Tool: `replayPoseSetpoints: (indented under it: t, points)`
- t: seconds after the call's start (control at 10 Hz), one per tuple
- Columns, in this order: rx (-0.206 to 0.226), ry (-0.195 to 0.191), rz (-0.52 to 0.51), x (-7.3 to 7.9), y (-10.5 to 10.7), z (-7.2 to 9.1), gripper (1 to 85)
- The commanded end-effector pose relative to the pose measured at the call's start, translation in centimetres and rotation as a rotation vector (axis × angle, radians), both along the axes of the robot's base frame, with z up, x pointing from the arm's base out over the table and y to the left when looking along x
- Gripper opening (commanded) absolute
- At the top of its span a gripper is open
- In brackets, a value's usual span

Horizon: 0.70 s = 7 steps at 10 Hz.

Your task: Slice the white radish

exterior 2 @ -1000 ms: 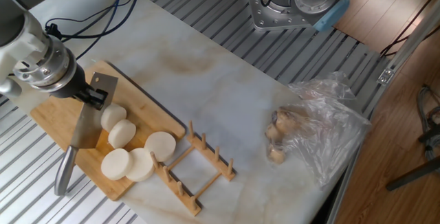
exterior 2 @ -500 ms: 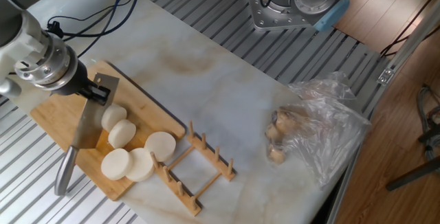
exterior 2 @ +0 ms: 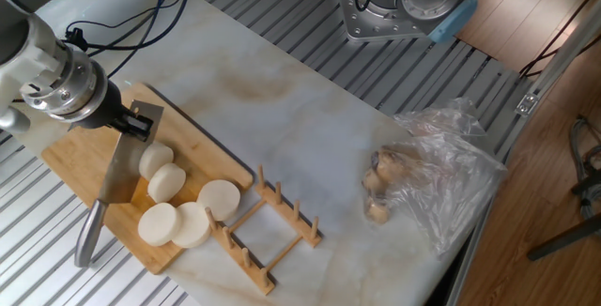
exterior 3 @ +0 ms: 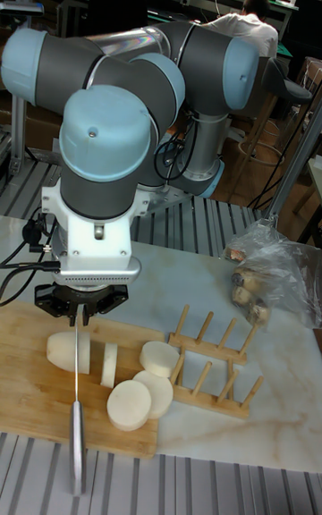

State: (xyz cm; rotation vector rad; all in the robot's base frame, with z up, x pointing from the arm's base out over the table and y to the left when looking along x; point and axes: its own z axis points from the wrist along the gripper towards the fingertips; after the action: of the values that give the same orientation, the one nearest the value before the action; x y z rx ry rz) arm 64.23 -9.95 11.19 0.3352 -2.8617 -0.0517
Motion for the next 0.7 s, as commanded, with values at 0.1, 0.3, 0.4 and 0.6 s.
replayPoseSetpoints:
  t: [0.1, 0.3, 0.4, 0.6]
  points:
    - [0.006, 0.012, -0.002, -0.3, 0.1, 0.2, 15.3]
    - [-0.009, 0.010, -0.013, -0.3, -0.2, 0.2, 9.3]
    - [-0.022, 0.013, -0.019, -0.4, -0.3, 0.0, 1.7]
    - [-0.025, -0.003, -0.044, -0.5, 0.4, -1.1, 1.3]
